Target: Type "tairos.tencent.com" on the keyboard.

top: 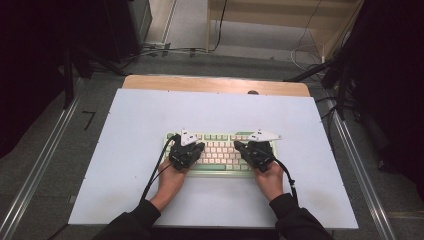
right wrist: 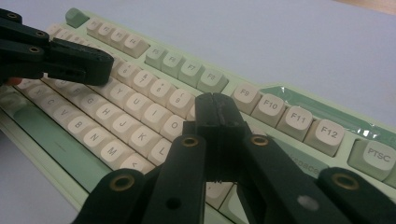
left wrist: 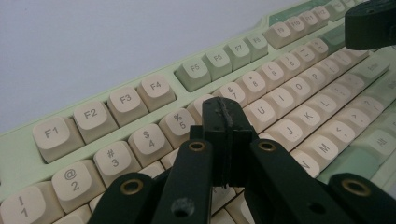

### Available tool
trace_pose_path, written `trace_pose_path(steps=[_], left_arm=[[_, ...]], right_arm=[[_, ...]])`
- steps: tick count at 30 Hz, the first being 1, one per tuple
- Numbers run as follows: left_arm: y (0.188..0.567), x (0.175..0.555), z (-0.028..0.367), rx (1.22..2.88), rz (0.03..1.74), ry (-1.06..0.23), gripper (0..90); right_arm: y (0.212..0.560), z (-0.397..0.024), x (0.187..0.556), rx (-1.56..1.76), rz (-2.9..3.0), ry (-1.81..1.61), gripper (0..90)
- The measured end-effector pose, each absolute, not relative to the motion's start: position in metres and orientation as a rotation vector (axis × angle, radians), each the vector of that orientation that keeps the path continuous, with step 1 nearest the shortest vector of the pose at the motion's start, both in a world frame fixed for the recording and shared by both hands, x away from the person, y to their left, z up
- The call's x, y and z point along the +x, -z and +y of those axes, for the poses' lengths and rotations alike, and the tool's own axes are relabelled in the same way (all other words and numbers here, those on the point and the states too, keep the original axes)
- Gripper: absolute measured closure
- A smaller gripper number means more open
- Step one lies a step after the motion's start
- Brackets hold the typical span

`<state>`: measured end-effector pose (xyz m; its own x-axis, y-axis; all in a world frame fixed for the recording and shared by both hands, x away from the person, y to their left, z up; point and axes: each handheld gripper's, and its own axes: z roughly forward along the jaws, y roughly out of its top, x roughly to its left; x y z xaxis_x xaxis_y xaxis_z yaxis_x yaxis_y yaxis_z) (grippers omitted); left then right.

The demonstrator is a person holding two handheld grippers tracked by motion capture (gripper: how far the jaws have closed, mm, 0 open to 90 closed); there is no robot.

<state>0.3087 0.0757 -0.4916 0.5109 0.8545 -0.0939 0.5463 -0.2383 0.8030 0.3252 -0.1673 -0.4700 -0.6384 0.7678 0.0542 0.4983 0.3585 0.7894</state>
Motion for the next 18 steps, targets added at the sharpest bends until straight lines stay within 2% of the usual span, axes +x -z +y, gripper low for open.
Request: trace_pose_path(steps=[18], left_arm=[[0.4919,0.3097,0.0758,1.922,1.162,-0.457,90.0]], right_arm=[[0.4703,-0.1665,0.3248,1.119,2.302,-1.164,87.3]])
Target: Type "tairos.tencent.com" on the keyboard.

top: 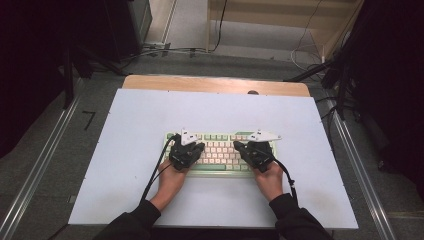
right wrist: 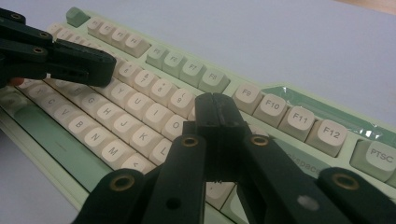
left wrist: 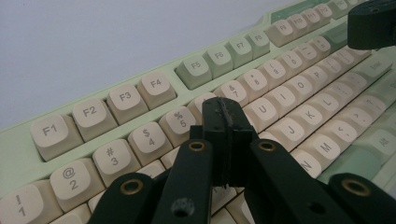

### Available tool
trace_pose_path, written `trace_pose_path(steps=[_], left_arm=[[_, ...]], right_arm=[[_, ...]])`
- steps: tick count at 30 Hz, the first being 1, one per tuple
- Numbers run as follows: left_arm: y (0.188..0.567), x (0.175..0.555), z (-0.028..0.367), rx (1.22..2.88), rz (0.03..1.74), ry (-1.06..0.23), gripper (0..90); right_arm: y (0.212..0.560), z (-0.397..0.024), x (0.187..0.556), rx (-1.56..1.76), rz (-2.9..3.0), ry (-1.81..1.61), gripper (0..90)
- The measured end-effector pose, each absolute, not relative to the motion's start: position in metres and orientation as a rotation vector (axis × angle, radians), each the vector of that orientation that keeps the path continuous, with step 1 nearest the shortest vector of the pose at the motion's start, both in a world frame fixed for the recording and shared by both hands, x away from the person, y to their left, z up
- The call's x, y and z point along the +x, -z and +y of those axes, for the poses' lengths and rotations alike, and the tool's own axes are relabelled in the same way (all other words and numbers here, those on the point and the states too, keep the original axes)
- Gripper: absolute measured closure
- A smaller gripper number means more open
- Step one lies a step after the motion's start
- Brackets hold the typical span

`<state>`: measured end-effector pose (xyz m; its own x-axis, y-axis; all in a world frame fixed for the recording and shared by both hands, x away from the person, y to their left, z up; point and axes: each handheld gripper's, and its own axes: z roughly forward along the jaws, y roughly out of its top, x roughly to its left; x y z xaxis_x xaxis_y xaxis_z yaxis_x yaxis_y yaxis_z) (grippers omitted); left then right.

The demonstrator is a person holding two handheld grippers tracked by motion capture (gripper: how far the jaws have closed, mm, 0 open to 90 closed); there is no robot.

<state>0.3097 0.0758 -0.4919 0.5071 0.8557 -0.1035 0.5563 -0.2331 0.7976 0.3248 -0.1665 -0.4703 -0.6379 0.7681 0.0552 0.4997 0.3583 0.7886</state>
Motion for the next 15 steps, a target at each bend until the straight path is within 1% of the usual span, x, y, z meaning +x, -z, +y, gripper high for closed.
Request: trace_pose_path(steps=[8,15], left_arm=[[0.4927,0.3111,0.0758,1.937,1.170,-0.443,90.0],[0.4876,0.3075,0.0768,1.910,1.148,-0.454,90.0]], right_arm=[[0.4705,-0.1661,0.3247,1.115,2.300,-1.158,87.3],[0.4702,-0.1662,0.3245,1.112,2.300,-1.160,87.3]])
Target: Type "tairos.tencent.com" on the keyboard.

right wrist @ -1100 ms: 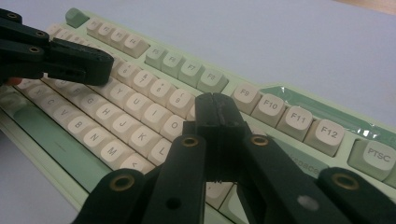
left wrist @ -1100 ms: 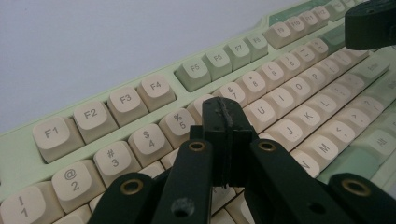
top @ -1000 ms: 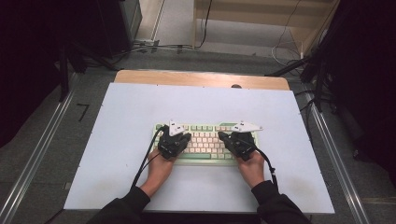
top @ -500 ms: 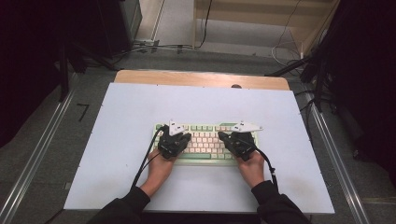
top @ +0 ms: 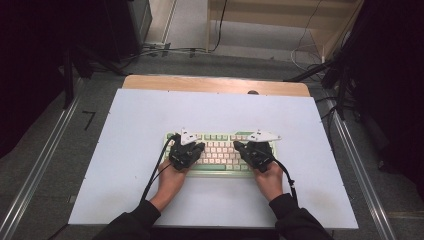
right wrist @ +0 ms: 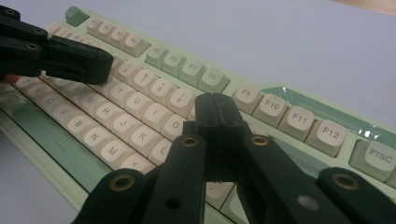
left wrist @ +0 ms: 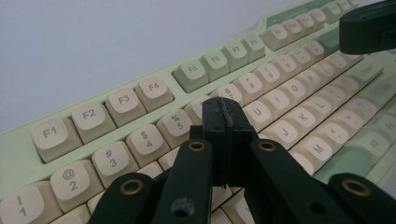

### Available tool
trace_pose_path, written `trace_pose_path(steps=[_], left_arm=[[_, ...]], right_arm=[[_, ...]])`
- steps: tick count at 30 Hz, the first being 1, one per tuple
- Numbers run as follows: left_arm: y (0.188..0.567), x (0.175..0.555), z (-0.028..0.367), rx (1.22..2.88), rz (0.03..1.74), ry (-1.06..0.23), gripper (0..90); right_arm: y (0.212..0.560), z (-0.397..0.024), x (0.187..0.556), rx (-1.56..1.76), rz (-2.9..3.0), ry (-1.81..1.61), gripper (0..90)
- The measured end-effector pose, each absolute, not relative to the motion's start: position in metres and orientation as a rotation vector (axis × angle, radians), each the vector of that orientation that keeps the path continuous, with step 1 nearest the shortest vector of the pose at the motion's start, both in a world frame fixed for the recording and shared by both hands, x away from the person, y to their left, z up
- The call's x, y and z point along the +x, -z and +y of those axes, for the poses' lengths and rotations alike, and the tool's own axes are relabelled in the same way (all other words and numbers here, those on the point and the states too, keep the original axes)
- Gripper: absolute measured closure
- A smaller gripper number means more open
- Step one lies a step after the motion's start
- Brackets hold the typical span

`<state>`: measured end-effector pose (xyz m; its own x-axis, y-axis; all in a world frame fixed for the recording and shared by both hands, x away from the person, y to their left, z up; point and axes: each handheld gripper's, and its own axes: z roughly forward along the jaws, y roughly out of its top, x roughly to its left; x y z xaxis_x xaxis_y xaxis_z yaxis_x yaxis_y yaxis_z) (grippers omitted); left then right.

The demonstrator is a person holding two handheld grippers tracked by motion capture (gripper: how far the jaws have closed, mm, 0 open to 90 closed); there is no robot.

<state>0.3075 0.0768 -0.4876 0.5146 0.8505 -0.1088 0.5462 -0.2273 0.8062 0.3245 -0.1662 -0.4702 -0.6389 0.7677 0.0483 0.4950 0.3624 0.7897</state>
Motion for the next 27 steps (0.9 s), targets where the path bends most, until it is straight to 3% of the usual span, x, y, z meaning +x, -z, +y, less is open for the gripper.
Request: trace_pose_path(steps=[27], left_arm=[[0.472,0.290,0.117,1.854,1.181,-0.449,90.0]], right_arm=[[0.468,-0.168,0.323,1.113,2.291,-1.166,87.3]])
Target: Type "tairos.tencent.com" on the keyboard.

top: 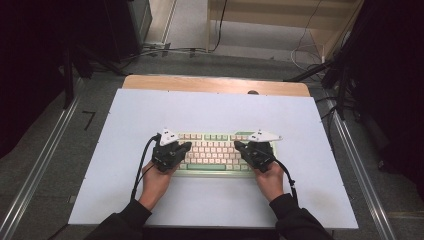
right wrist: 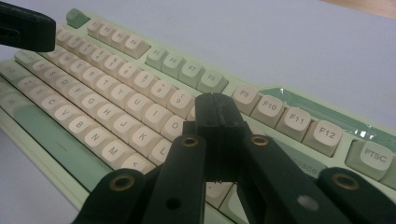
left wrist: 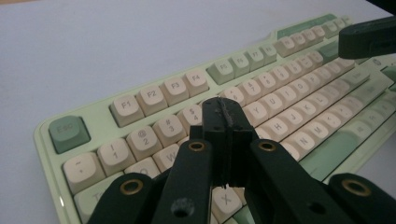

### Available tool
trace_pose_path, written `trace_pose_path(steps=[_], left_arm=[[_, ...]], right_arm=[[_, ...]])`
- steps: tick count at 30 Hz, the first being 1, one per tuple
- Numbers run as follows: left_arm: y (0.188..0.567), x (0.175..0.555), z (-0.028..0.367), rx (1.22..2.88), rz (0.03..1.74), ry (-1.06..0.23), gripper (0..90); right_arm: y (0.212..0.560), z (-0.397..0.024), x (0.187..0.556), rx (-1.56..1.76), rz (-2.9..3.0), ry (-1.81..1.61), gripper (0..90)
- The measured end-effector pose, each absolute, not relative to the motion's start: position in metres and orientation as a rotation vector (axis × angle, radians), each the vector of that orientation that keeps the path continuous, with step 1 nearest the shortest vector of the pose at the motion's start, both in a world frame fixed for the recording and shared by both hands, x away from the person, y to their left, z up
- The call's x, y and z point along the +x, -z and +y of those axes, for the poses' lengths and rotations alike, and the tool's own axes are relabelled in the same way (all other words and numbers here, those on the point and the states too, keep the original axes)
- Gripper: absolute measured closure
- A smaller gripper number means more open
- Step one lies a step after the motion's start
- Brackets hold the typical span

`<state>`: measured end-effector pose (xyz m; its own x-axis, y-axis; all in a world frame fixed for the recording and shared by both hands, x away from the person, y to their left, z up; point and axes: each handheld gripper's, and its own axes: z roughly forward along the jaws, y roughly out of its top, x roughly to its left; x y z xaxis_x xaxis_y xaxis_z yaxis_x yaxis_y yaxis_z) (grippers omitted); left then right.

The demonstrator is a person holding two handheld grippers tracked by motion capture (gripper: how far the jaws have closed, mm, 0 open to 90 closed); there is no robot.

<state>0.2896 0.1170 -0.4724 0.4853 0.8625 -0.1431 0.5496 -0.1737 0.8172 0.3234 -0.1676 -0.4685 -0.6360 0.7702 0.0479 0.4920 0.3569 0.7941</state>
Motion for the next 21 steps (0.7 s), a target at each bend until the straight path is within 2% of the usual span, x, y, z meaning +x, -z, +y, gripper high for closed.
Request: trace_pose_path(steps=[21], left_arm=[[0.485,0.284,0.137,1.912,1.260,-0.454,90.0]], right_arm=[[0.470,-0.166,0.323,1.106,2.298,-1.155,87.2]])
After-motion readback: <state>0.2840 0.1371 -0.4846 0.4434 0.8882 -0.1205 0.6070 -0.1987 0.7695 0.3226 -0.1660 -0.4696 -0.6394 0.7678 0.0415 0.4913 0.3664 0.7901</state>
